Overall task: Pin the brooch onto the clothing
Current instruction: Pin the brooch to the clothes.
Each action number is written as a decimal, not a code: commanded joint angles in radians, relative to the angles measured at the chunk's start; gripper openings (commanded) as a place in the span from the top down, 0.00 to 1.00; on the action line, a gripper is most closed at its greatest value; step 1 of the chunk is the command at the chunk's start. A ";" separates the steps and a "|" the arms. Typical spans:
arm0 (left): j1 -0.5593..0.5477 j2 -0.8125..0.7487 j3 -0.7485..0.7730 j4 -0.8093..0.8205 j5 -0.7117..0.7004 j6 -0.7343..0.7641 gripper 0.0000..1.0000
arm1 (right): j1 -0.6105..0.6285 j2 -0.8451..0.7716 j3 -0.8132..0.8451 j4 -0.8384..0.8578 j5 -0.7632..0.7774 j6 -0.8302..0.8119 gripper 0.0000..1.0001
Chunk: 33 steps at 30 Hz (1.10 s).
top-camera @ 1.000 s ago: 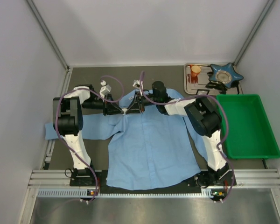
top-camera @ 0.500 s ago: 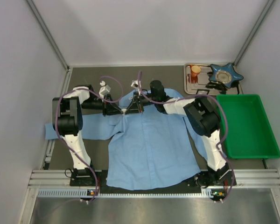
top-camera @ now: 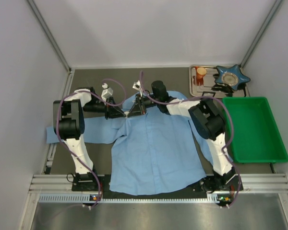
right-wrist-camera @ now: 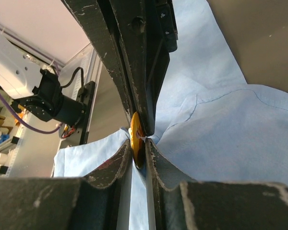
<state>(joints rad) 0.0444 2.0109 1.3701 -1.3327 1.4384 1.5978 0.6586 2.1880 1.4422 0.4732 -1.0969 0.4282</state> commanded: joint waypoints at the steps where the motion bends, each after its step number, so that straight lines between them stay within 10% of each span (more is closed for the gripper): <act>1: -0.014 -0.057 -0.009 -0.174 0.042 0.047 1.00 | 0.035 0.013 0.064 -0.011 0.077 0.016 0.86; 33: -0.015 -0.080 -0.017 -0.174 0.051 0.062 1.00 | 0.042 -0.008 0.112 -0.355 0.446 0.109 0.92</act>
<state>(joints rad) 0.0620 2.0109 1.3632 -1.2778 1.3861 1.6192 0.6872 2.1948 1.5284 0.1940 -0.9012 0.4973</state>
